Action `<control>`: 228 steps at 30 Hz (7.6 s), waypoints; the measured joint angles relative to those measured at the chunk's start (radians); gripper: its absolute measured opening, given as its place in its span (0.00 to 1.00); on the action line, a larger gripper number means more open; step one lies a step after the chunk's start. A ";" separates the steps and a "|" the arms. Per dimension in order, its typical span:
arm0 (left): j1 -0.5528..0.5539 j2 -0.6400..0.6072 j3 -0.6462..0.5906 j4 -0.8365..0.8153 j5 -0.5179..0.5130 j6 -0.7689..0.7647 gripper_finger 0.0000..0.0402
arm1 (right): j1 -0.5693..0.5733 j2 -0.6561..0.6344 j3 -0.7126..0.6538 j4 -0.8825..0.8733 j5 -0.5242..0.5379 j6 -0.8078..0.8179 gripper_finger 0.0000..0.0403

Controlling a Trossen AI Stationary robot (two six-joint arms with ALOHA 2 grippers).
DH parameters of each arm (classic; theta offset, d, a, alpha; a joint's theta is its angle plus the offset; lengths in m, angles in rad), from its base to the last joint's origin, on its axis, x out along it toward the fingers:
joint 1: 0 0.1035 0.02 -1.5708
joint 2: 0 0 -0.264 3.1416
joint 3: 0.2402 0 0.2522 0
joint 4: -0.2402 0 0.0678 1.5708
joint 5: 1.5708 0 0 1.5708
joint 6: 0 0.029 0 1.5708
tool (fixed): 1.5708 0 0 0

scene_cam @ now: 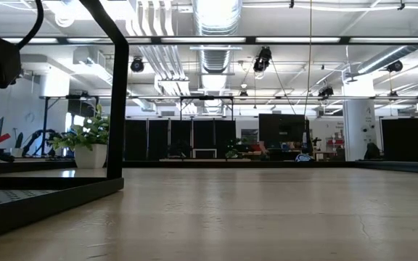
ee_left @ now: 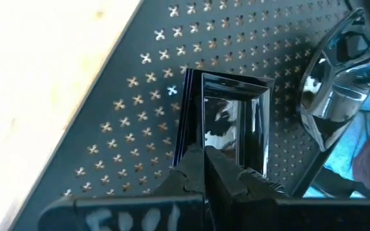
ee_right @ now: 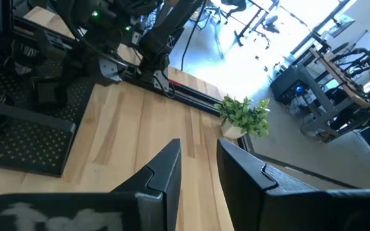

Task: Pick & Place Mini shaped plates
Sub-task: Stack the square plate on top of the square plate on the shelf, then stack the leaf shaped plate on top of the leaf shaped plate on the shelf

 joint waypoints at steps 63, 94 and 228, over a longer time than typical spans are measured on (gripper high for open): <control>0.006 -0.253 0.004 0.489 -1.023 1.172 0.17 | 0.125 -0.004 -0.353 -0.481 -0.501 0.657 0.23; 0.006 -0.242 0.003 0.563 -1.033 1.246 0.17 | 0.319 0.184 -0.688 0.294 -0.655 0.897 0.23; 0.407 0.214 0.397 0.535 -1.183 1.433 0.01 | -0.259 0.185 -0.034 0.109 0.054 0.073 0.02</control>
